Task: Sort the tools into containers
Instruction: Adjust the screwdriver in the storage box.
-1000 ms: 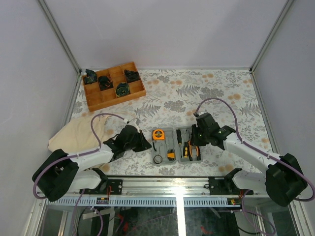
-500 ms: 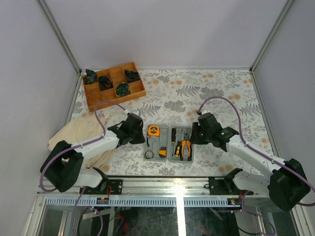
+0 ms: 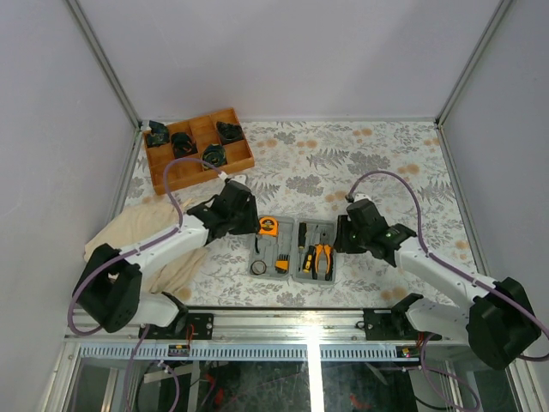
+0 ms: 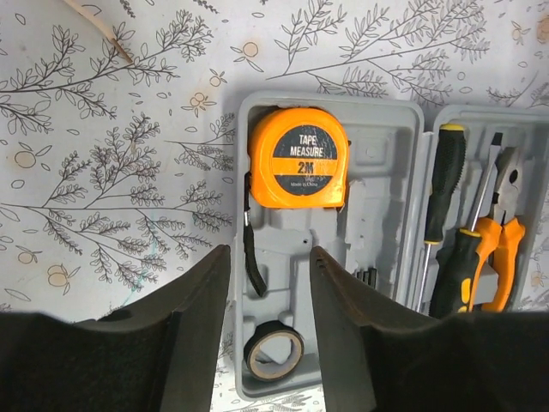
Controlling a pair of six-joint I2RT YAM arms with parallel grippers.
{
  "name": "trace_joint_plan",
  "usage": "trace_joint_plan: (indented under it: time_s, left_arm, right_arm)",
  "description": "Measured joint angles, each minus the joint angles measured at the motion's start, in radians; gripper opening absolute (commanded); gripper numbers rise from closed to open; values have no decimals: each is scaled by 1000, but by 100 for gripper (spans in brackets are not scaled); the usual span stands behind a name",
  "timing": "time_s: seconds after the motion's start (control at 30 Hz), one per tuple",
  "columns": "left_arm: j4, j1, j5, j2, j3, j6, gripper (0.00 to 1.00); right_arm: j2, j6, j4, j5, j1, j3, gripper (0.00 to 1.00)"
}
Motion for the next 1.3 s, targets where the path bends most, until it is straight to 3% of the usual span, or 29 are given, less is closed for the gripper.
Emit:
trace_joint_plan:
  time_s: [0.17,0.4,0.7,0.8,1.0,1.2,1.3]
  left_arm:
    - [-17,-55,-8,-51,0,0,41]
    - [0,-304,-40,-73,0,-51,39]
    - [23,-428,-74,104,85,-111,40]
    - [34,-444,-77,159,127,-117,41]
    - [50,-450,-77,225,170,-124,42]
    - [57,-455,-76,261,177,-126,42]
    - [56,-462,-76,272,178,-128,42]
  right_arm:
    - [87,-39,33,-9,-63,47,43]
    - [282,-91,104,-43,-132,146,39]
    - [395,-108,143,-50,-142,164,24]
    - [399,-101,155,-60,-142,162,17]
    - [362,-52,209,-61,-146,108,14]
    - [259,2,214,-65,-148,16,13]
    - [213,23,200,-72,-150,-18,20]
